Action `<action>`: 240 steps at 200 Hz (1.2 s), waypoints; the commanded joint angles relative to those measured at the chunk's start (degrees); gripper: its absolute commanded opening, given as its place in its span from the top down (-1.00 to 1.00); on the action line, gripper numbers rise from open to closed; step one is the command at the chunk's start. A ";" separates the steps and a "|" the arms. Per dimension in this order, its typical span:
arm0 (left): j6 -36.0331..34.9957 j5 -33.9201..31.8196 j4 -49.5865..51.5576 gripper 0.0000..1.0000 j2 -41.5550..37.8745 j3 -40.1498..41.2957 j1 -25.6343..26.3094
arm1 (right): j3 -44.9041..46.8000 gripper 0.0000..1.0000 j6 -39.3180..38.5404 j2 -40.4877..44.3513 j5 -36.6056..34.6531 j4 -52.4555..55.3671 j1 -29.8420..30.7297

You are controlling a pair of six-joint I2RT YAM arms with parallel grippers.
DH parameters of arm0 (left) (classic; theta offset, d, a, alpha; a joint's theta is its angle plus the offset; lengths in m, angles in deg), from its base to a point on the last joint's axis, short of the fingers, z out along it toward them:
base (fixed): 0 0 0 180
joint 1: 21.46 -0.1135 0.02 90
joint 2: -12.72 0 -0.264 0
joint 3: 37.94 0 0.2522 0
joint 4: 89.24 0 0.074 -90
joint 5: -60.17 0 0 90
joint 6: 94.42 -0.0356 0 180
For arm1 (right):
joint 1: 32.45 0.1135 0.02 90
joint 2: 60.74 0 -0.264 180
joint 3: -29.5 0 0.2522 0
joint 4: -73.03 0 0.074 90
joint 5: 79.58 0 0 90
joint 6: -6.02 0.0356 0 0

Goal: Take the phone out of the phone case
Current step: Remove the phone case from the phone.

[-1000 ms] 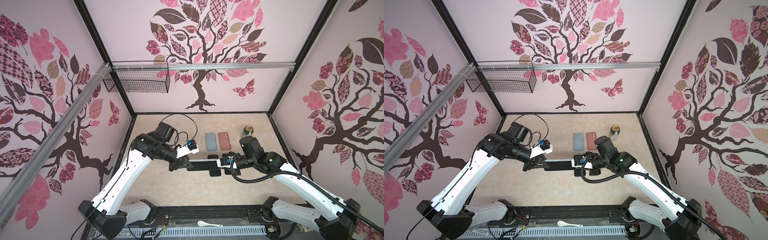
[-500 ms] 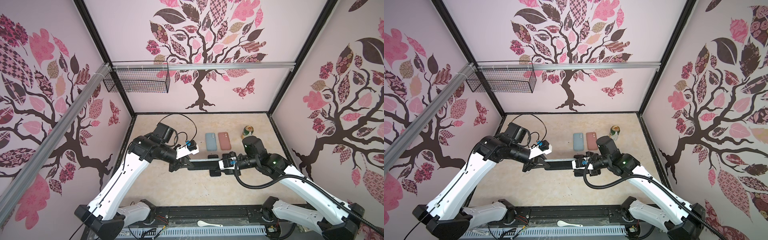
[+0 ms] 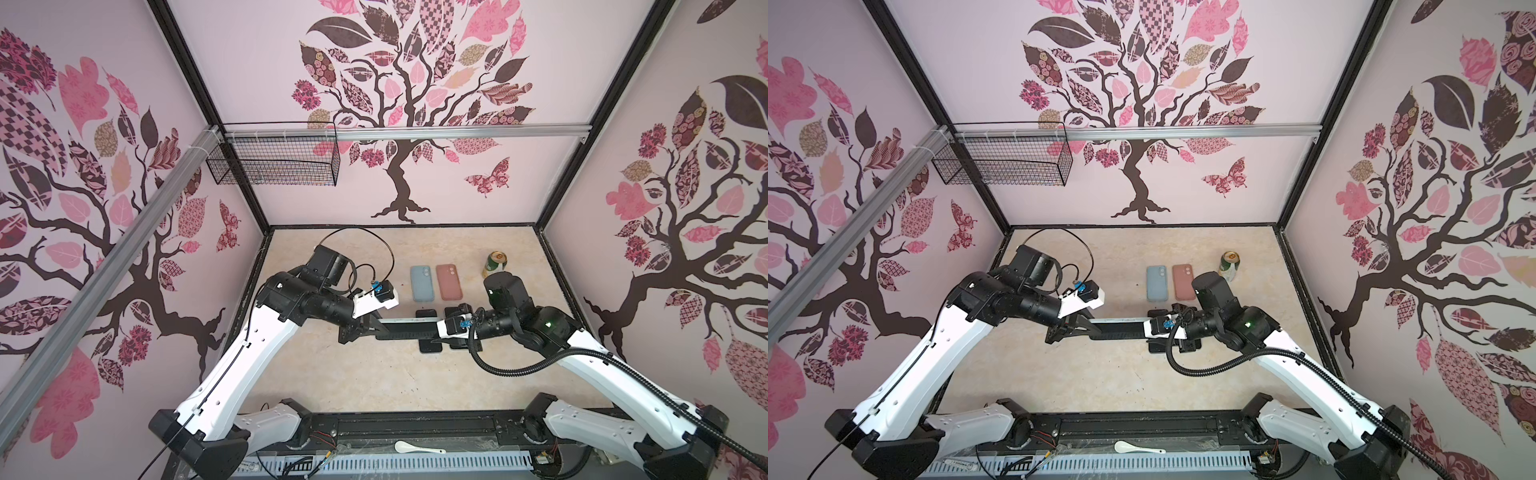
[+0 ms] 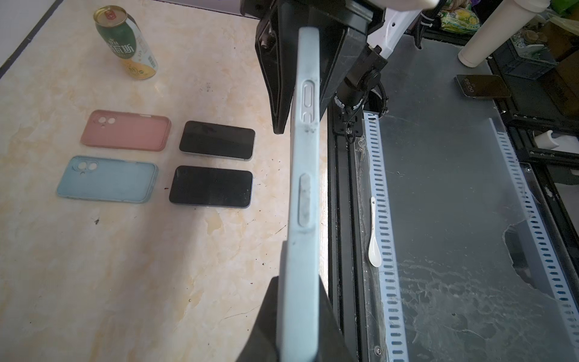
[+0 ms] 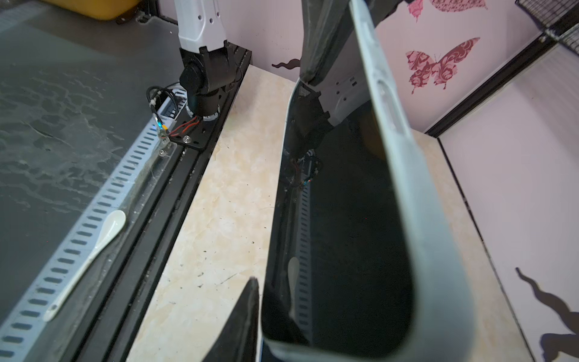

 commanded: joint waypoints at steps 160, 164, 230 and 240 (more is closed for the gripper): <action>-1.79 1.95 1.29 1.00 1.79 -3.37 -0.03 | -2.89 1.00 -1.97 -1.61 -3.93 0.62 3.72; -1.88 1.91 1.43 1.00 1.88 -3.46 -0.05 | -2.73 1.00 -1.90 -1.52 -4.27 0.09 4.06; -3.11 0.30 3.32 1.00 4.28 -5.42 -0.02 | -2.56 1.00 -2.84 -0.90 -7.12 -2.00 7.93; -3.21 -0.14 3.54 1.00 4.64 -5.78 -0.01 | -2.50 1.00 -2.74 -0.67 -7.24 -2.27 8.39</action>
